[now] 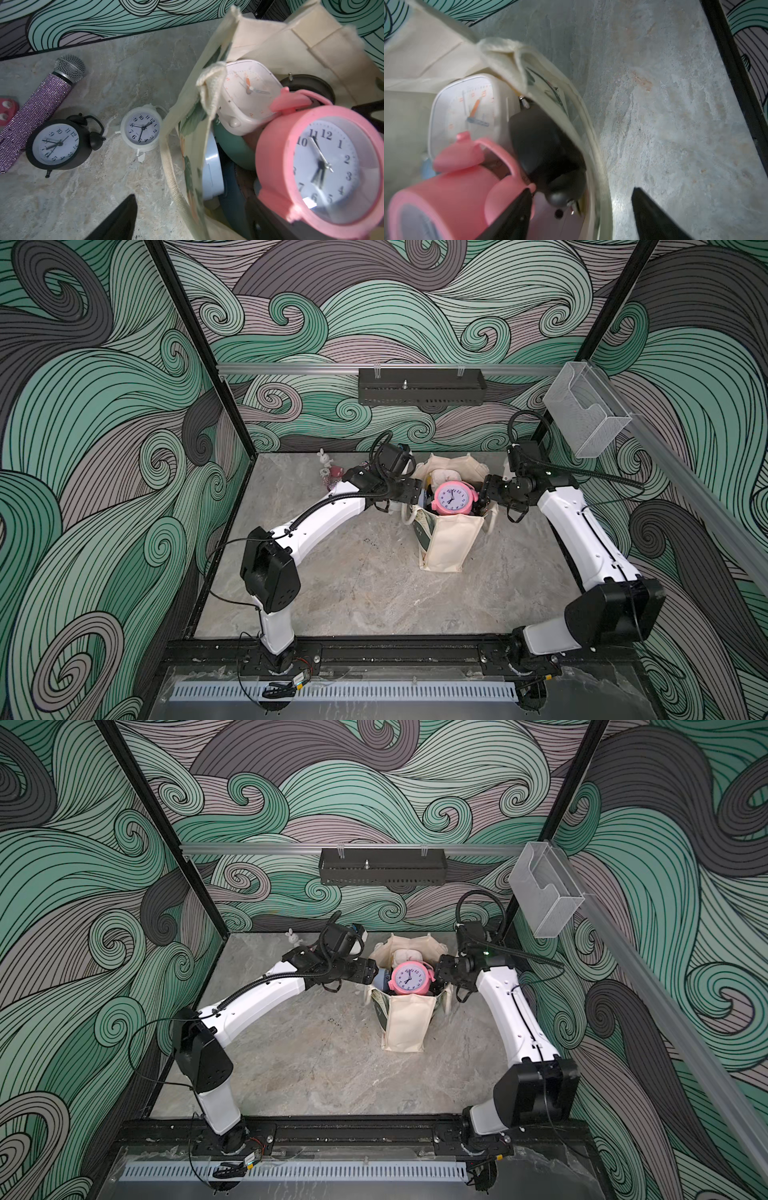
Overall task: Put the alarm clock into the canvas bag
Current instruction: Adjust the canvas bag at the center of the board.
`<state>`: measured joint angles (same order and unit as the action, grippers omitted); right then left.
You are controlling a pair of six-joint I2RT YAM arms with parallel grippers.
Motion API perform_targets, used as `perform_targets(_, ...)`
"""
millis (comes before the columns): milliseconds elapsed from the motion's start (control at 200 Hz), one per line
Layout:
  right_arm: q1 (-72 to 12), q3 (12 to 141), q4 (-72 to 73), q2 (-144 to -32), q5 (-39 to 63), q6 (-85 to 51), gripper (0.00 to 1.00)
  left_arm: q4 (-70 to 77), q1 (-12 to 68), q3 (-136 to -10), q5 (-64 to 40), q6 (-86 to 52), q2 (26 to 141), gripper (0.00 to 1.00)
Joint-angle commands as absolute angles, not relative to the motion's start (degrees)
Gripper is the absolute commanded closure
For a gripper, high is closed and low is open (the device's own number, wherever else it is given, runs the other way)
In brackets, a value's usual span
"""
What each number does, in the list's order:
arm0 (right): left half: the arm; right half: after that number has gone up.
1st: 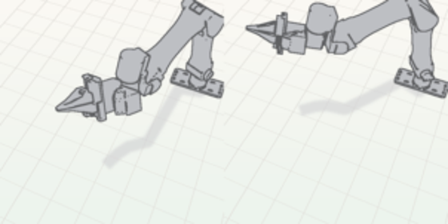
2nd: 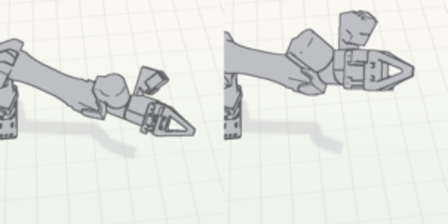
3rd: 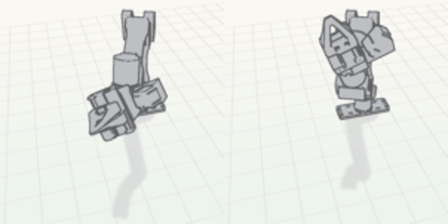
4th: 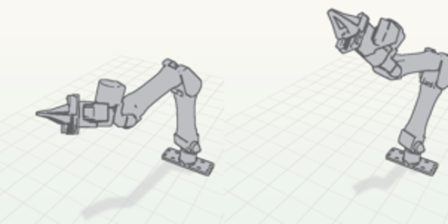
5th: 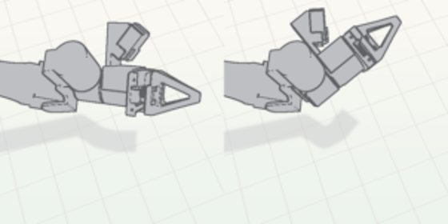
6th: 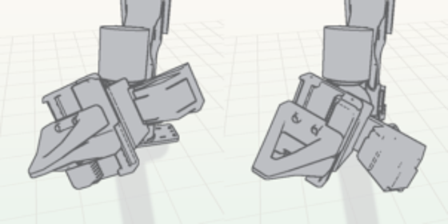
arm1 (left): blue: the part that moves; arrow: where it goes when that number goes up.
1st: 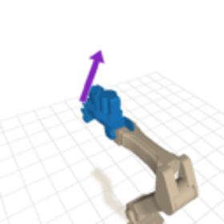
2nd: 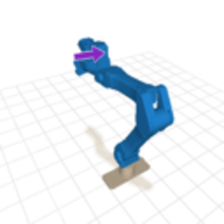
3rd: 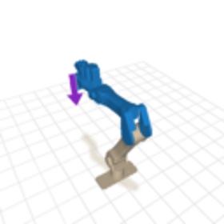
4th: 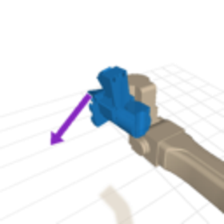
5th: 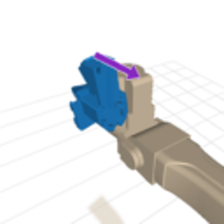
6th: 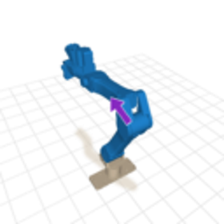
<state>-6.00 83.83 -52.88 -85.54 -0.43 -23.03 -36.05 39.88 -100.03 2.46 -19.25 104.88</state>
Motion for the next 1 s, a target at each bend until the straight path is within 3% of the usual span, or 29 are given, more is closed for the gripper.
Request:
perform_targets(0, -4.6, 83.1, -49.5, -86.5, 2.6, -25.6, 0.55, -38.9, 38.8, -103.6, 1.5, -19.3, 107.6, 0.41)
perform_targets(75, -4.8, 84.5, -49.1, -87.6, 7.6, -25.3, 1.00, -38.6, 38.5, -106.1, -4.4, -18.1, 109.3, 0.72)
perform_targets(150, -6.8, 85.6, -48.8, -86.5, 9.6, -24.5, 1.00, -38.3, 38.8, -108.9, -10.6, -19.0, 110.4, 1.00)
perform_targets(255, -9.1, 88.8, -50.0, -83.7, 13.3, -24.1, 1.00, -38.6, 40.0, -112.5, -13.4, -19.9, 110.3, 1.00)
perform_targets(365, -9.6, 90.8, -51.6, -79.8, 10.0, -23.1, 1.00, -40.5, 41.2, -115.2, -10.4, -19.2, 108.7, 1.00)
perform_targets(605, -1.9, 86.9, -53.5, -78.0, 10.4, -23.7, 1.00, -41.6, 39.6, -111.1, -5.8, -20.6, 105.6, 1.00)
perform_targets(996, -1.8, 79.6, -49.2, -77.3, 13.8, -25.6, 1.00, -35.4, 39.6, -102.0, -10.5, -22.4, 103.1, 1.00)
